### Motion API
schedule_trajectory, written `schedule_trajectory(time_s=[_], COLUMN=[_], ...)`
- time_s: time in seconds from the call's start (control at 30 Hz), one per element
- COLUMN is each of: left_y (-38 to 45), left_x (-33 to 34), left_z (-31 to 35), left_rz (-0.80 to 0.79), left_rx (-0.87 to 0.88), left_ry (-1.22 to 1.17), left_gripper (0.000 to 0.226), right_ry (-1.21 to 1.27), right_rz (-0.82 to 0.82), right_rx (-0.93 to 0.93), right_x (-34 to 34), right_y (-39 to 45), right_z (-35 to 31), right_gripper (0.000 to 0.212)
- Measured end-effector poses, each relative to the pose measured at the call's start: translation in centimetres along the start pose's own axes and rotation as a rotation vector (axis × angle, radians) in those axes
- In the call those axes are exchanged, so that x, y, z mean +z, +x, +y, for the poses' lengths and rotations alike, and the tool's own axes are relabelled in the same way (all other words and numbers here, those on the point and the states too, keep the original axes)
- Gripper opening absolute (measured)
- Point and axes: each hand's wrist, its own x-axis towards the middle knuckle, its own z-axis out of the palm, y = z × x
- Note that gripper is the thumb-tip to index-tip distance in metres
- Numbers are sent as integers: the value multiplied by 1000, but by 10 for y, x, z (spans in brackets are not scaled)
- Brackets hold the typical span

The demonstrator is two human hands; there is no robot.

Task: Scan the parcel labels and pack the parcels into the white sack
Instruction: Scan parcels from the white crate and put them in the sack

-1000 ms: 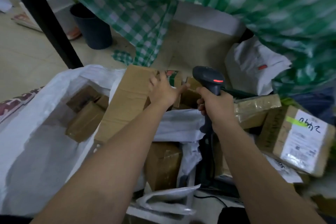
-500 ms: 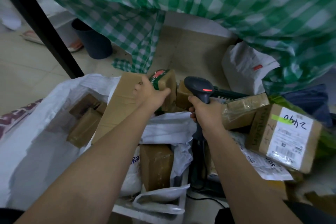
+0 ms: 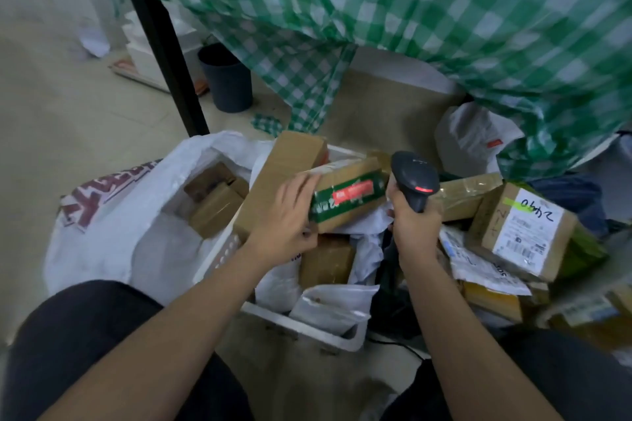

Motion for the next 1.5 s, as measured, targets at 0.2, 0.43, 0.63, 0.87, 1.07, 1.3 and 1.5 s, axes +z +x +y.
schedule_trajectory(time_s=[0.2,0.43,0.63,0.87,1.07,1.3,1.5], left_y=[-51,-29,-7,59,73,60,25], left_x=[27,19,18,-8,-9,-4,2], left_z=[9,13,12,-19,-22,-32,-43], left_rz=[-30,-123,97,-105,-242,0,250], left_rx=[142,-91,-379,-486,-441,-544,-839], left_ry=[-222,-472,-680,-486,-680,-767,-941], left_gripper=[68,33,27,88,57,54,67], right_ry=[-41,-4,-175,-194,-163,-53,60], right_rz=[-93,-11,-37,-41,-56,34,-60], right_rx=[194,112,39,-24,8,53,95], right_x=[0,21,26,24,20,17,44], right_y=[-43,-46,-35,-29,-25,-26,-34], right_z=[28,23,26,34,36,42,33], right_gripper=[18,19,30,21,15,10,12])
